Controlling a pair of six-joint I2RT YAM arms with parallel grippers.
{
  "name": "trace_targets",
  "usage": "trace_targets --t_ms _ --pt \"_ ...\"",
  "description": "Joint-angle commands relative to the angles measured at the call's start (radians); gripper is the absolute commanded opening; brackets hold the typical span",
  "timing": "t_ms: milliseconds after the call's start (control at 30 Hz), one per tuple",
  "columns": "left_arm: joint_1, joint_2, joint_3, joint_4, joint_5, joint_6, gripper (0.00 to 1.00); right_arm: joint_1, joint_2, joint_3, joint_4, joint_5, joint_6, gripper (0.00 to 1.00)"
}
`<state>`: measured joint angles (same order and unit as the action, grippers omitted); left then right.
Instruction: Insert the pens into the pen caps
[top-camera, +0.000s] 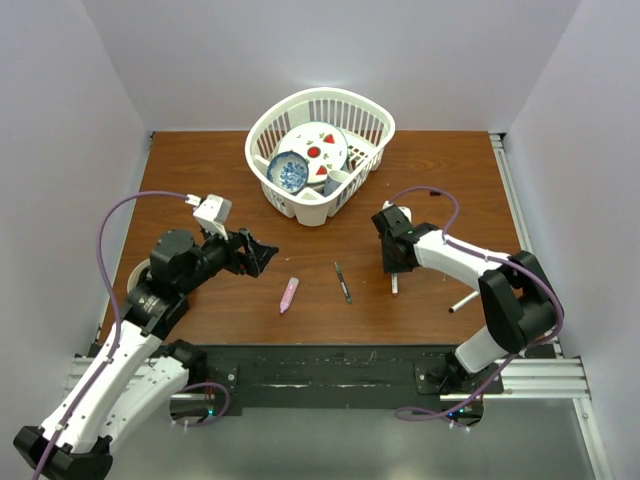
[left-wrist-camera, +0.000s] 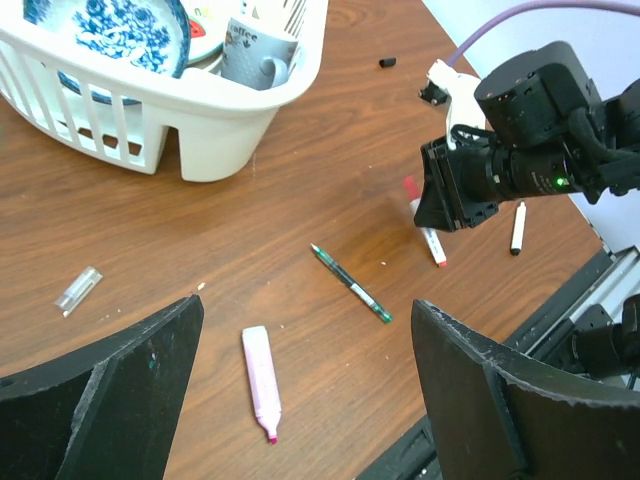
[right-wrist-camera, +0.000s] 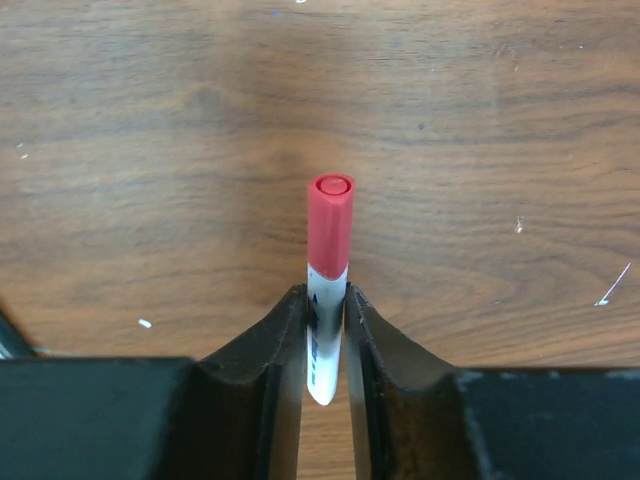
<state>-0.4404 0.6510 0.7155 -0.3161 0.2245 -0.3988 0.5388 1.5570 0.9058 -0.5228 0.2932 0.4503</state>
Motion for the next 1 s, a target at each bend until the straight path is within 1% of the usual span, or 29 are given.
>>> trace_targets --t_ms 0,133,200,333,433,467,600,667,900,967 --pt "0.0 -0.011 -0.005 0.012 -0.039 0.035 0.9 -0.014 0.003 -0.007 0.04 -0.009 -0.012 0.29" --pt "0.0 -0.011 -0.002 0.008 -0.04 0.038 0.9 -0.016 -0.011 0.018 0.011 -0.017 -0.013 0.35" --pt "0.0 -0.013 -0.004 0.006 -0.042 0.038 0.9 -0.016 -0.041 0.025 -0.003 -0.031 -0.006 0.36" --pt "0.0 -0.014 -0.007 0.012 -0.04 0.034 0.9 -0.008 -0.138 0.022 0.004 -0.126 0.022 0.36" --pt "0.0 -0.008 -0.005 0.017 -0.039 0.028 0.9 0.042 -0.176 0.005 0.033 -0.172 0.048 0.36" --pt "0.0 -0.007 -0.005 0.021 -0.037 0.025 0.9 0.087 -0.184 0.004 0.04 -0.172 0.057 0.37" --pt "0.0 -0.004 -0.004 0.031 -0.031 0.018 0.9 0.184 -0.164 -0.002 0.078 -0.163 0.082 0.37" --pt "0.0 0.001 -0.007 0.037 -0.02 0.011 0.9 0.211 -0.152 -0.005 0.098 -0.181 0.09 0.37" --pt "0.0 0.002 -0.014 0.043 -0.004 0.008 0.89 0.299 -0.062 -0.038 0.184 -0.166 0.111 0.37" --pt "0.0 0.004 -0.014 0.041 -0.007 0.008 0.89 0.314 -0.046 -0.038 0.184 -0.151 0.116 0.37"
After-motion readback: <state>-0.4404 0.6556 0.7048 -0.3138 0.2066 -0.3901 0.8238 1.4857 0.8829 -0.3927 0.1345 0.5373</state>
